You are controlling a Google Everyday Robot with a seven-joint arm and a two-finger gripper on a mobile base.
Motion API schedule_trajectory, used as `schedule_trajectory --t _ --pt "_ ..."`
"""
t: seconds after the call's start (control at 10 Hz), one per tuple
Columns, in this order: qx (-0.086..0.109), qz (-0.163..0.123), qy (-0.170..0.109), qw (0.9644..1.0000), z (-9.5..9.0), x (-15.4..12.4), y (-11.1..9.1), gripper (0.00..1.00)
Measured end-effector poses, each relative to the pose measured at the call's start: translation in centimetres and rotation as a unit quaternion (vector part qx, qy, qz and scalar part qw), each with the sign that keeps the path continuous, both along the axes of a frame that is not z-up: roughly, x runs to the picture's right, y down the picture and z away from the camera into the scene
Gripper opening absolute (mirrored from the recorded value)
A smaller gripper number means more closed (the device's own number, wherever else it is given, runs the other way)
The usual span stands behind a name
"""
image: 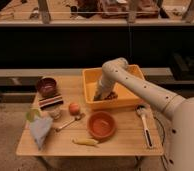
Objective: Wipe red bowl with sponge
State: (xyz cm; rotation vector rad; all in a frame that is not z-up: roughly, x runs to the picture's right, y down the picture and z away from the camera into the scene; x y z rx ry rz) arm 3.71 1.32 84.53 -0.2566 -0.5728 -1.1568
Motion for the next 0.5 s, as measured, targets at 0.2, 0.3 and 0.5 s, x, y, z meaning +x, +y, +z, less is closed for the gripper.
schedule_trajectory --t 0.2,0.3,0.5 --pt "0.022 0.016 -0.020 0.9994 -3.7 0.3 -3.5 0.00" --pt "0.029 0.020 -0.030 0.9989 -5.0 0.2 -4.6 0.00" --pt "0.036 0.028 -0.064 0.9969 -9.2 -0.1 -6.8 0.00"
